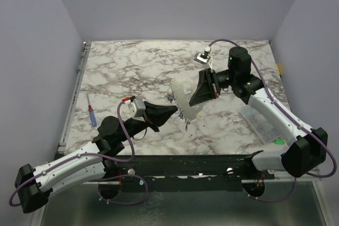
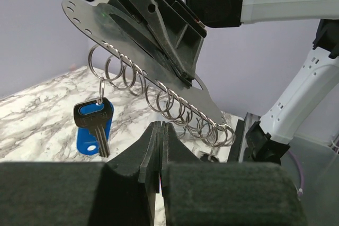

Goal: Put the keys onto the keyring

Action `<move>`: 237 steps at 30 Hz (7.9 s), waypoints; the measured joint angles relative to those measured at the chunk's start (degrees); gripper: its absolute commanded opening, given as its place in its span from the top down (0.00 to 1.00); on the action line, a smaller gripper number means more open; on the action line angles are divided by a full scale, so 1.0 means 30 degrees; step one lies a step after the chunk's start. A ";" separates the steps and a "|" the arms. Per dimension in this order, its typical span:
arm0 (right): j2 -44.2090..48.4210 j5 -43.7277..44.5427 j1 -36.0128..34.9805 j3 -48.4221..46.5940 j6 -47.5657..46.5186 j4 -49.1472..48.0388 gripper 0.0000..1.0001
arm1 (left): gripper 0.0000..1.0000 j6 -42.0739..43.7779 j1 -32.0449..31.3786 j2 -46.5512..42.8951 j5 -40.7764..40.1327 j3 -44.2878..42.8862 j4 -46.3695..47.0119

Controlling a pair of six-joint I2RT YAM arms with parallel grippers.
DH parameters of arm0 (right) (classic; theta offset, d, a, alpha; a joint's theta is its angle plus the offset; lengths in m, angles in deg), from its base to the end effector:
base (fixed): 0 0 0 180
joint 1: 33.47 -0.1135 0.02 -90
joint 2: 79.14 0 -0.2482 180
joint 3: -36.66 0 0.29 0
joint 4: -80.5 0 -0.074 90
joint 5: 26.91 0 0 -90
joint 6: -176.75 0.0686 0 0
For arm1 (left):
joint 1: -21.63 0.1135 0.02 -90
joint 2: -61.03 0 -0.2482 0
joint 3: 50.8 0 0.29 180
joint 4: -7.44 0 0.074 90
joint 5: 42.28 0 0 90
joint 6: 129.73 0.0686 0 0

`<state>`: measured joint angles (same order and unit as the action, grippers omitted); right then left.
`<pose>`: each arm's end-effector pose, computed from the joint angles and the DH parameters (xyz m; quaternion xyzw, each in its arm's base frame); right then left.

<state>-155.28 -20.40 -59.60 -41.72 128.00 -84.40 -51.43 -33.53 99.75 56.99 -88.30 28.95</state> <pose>0.2663 0.2065 0.3476 -0.3348 0.6329 0.6912 0.0983 0.1333 -0.2108 0.3117 0.2725 0.5046 -0.4891 0.6572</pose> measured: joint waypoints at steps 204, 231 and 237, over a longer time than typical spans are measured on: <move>0.4415 0.6098 -0.3643 0.2310 -1.3690 0.1129 0.52 | 1.00 -0.1027 -0.0998 0.1610 -0.0044 -0.4481 -0.8837; 0.4255 0.7380 -0.3636 0.1719 -1.4600 0.2834 0.68 | 1.00 -0.1260 -0.1035 0.1523 0.0117 -0.4473 -0.9202; 0.3504 0.7388 -0.3628 0.1239 -1.5322 0.4029 0.69 | 1.00 -0.1268 -0.1035 0.1523 0.0109 -0.4466 -0.9734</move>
<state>-144.77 1.77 -70.48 -38.00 82.04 -72.31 -55.24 -36.63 104.32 57.32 -101.70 -0.25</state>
